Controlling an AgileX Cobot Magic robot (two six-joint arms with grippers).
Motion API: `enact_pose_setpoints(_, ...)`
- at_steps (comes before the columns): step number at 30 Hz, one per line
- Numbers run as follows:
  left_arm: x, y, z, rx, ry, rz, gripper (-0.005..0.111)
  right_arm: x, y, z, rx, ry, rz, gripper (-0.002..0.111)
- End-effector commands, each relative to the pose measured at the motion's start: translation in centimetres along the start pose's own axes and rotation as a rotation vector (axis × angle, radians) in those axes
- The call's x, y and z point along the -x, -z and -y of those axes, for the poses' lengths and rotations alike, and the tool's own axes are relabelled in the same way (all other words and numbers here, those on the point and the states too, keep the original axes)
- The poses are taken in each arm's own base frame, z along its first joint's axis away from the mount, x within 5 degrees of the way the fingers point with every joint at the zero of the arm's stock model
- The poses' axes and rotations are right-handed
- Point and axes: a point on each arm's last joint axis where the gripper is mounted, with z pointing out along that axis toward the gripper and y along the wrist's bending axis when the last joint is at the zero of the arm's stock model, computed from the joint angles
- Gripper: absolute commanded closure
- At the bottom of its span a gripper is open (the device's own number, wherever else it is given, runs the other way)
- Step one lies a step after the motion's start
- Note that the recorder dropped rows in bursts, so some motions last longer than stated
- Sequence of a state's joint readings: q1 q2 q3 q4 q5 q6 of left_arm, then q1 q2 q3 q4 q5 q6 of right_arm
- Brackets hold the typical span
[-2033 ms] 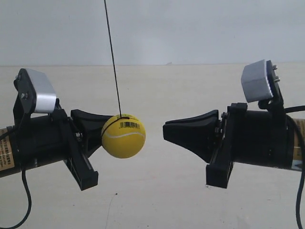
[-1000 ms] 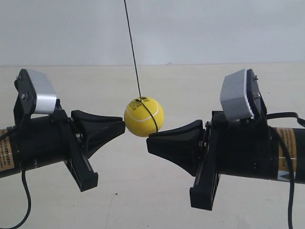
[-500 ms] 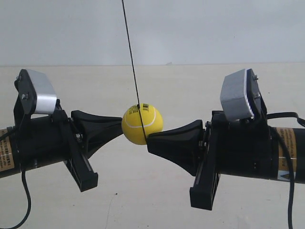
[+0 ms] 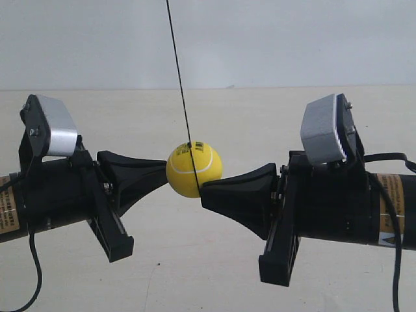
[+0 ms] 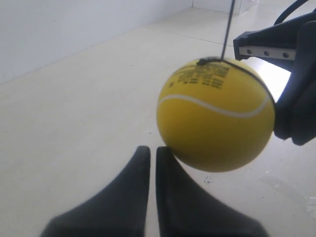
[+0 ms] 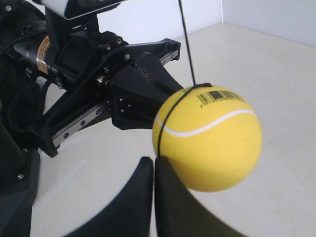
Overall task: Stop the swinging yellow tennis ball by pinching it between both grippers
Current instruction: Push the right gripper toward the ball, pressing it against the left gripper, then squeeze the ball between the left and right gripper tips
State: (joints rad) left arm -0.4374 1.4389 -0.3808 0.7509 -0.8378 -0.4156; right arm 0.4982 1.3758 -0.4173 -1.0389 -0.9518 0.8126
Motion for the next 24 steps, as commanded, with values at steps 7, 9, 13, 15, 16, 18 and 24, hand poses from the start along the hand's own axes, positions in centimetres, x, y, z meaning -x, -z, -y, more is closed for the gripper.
enact_pose_setpoints(7,-0.15,-0.05,0.27,-0.021,-0.008,-0.006,0.102,0.19,-0.04,0.01,-0.002,0.005,0.008,0.108)
enact_pose_setpoints(9,-0.15,-0.05,0.28,-0.022,-0.01,-0.006,0.102,0.19,-0.04,0.01,-0.002,0.005,0.008,0.108)
enact_pose_setpoints(13,-0.15,-0.05,0.28,-0.022,-0.01,-0.006,0.102,0.19,-0.04,0.01,-0.002,0.005,0.008,0.108)
enact_pose_setpoints(15,-0.14,-0.05,0.25,-0.019,-0.007,-0.005,0.102,0.19,-0.04,0.01,-0.002,0.005,0.008,0.108)
enact_pose_setpoints(16,-0.14,-0.05,0.25,-0.019,-0.007,-0.005,0.102,0.19,-0.04,0.01,-0.002,0.005,0.008,0.108)
enact_pose_setpoints(18,-0.14,-0.05,0.25,-0.019,-0.007,-0.005,0.102,0.15,-0.04,0.05,-0.006,0.005,0.003,0.108)
enact_pose_setpoints(24,-0.14,-0.05,0.25,-0.019,-0.007,-0.005,0.102,-0.2,0.0,0.47,-0.05,0.006,-0.035,0.108)
